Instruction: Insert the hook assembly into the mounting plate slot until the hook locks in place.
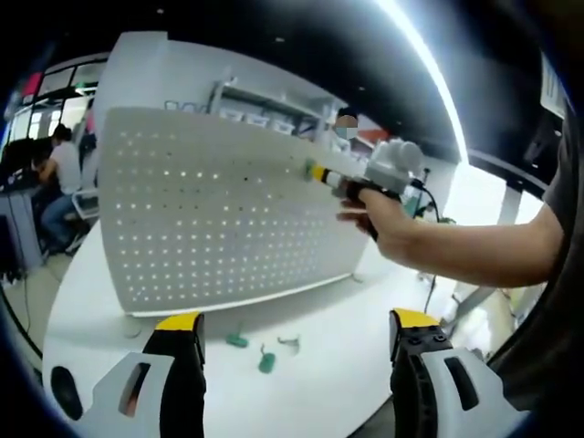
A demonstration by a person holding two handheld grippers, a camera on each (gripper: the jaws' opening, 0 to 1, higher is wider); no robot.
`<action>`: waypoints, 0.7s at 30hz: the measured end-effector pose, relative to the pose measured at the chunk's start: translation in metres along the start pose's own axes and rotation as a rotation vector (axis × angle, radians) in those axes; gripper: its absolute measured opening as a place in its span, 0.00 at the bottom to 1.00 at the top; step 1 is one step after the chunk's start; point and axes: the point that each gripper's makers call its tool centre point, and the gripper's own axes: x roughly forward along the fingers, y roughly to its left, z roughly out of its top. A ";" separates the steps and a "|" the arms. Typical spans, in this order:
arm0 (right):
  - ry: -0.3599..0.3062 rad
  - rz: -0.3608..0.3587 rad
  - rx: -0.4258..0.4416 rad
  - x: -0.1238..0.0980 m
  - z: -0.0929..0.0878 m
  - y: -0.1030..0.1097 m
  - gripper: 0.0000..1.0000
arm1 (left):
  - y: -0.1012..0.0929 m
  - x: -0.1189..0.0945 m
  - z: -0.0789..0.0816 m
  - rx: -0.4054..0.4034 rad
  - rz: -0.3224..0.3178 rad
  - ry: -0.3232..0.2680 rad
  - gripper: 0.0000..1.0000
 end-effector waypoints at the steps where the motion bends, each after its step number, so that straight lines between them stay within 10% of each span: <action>1: 0.001 -0.001 -0.003 -0.001 0.000 0.000 0.00 | 0.000 0.000 0.000 -0.001 -0.001 -0.001 0.84; 21: 0.026 0.005 -0.044 -0.008 0.011 -0.001 0.17 | -0.001 -0.006 -0.004 -0.006 0.014 0.006 0.84</action>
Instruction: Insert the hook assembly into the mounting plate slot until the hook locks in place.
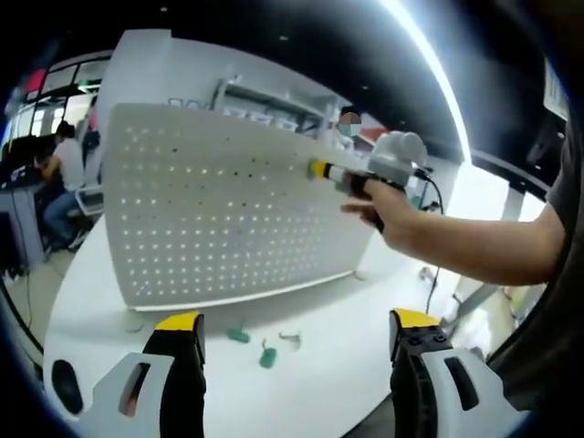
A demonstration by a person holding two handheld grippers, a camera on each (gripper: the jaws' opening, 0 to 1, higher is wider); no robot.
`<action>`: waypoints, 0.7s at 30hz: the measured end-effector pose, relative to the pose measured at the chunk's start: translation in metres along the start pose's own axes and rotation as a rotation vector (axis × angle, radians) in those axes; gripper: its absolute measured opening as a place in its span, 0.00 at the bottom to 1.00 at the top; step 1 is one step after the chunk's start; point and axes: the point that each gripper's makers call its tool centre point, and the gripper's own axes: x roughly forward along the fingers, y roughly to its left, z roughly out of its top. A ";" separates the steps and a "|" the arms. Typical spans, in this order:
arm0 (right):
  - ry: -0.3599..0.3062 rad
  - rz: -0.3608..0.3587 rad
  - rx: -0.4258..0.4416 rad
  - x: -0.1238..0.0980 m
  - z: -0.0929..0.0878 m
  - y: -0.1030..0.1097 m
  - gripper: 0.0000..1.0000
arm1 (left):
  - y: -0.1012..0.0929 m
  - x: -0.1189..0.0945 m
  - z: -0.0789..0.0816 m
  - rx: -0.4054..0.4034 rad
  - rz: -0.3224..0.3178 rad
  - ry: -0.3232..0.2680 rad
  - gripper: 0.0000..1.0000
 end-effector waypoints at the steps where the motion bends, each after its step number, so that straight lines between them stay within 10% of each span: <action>1: -0.004 0.000 0.004 -0.002 0.001 -0.001 0.17 | -0.001 0.000 0.001 0.002 -0.002 -0.001 0.85; 21: 0.054 0.046 0.000 -0.053 -0.005 -0.007 0.18 | -0.014 -0.003 -0.010 0.012 -0.018 0.038 0.85</action>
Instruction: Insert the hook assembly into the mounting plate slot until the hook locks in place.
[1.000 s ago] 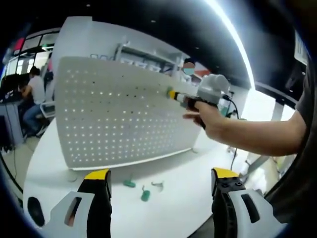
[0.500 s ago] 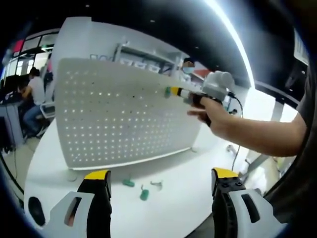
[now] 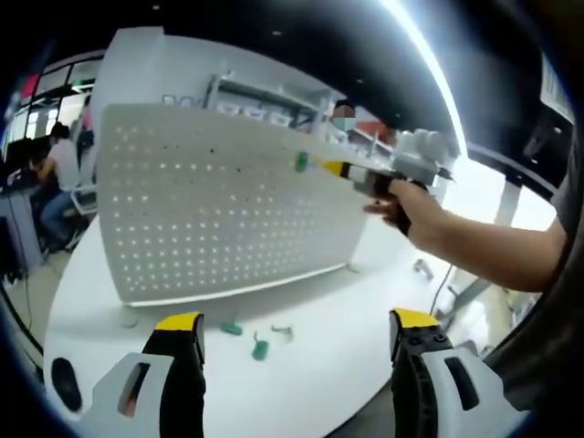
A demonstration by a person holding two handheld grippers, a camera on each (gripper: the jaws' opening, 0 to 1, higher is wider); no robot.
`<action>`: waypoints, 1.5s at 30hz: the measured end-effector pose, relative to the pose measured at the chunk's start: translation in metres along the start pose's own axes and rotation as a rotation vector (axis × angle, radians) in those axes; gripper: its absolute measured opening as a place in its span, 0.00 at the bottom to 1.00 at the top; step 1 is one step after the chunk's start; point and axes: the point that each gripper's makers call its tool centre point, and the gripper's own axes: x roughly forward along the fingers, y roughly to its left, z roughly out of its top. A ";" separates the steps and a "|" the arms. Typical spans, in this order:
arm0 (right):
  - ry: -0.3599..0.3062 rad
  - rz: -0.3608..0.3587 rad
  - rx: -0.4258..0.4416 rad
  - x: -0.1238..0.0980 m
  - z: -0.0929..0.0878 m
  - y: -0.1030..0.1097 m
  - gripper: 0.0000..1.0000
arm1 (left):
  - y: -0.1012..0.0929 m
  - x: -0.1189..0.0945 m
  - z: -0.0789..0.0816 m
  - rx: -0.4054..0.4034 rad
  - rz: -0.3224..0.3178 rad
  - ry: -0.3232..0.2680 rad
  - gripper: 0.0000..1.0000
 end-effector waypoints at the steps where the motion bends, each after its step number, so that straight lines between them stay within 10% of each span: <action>1: -0.001 0.003 0.001 -0.003 0.000 0.001 0.18 | -0.001 0.000 -0.001 0.000 -0.002 0.004 0.85; 45: 0.390 0.250 0.033 -0.132 -0.166 0.085 0.24 | -0.010 -0.001 -0.030 0.002 0.004 0.068 0.81</action>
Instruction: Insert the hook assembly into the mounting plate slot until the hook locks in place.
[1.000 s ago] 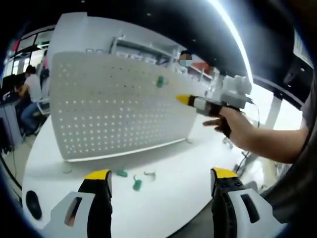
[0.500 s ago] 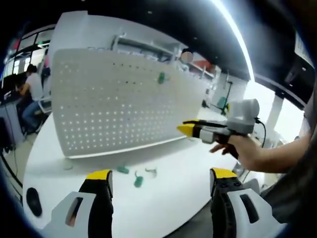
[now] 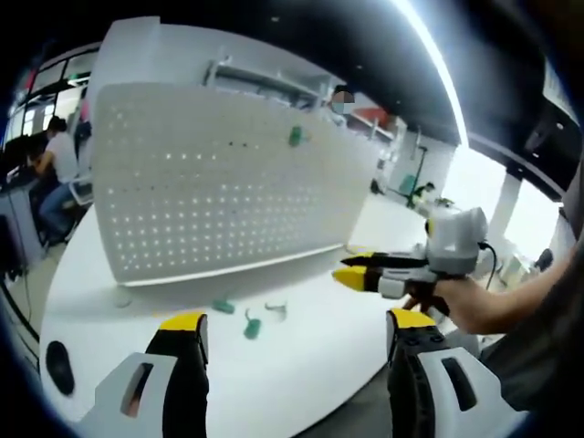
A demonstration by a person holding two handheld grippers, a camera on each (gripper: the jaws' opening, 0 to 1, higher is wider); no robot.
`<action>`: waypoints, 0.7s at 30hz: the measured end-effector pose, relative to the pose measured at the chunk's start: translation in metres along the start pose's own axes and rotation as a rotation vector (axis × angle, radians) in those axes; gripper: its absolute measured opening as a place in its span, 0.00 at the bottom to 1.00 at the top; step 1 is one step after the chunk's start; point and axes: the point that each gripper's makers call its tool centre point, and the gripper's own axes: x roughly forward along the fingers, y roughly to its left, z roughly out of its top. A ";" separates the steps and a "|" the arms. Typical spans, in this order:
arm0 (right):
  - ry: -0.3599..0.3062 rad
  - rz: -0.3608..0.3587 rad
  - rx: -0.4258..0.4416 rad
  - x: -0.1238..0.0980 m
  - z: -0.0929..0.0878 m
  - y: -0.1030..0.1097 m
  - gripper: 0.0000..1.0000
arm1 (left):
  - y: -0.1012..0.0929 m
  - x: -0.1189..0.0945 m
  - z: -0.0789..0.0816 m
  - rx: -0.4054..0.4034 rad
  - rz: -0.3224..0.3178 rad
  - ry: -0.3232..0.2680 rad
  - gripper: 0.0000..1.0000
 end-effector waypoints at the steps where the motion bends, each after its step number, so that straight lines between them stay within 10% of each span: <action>1: 0.011 0.010 0.003 -0.002 -0.004 0.003 0.24 | 0.001 0.000 -0.001 -0.001 0.001 0.001 0.81; 21: 0.199 0.169 0.032 -0.019 -0.059 0.052 0.27 | 0.010 -0.003 -0.012 -0.017 0.014 0.025 0.81</action>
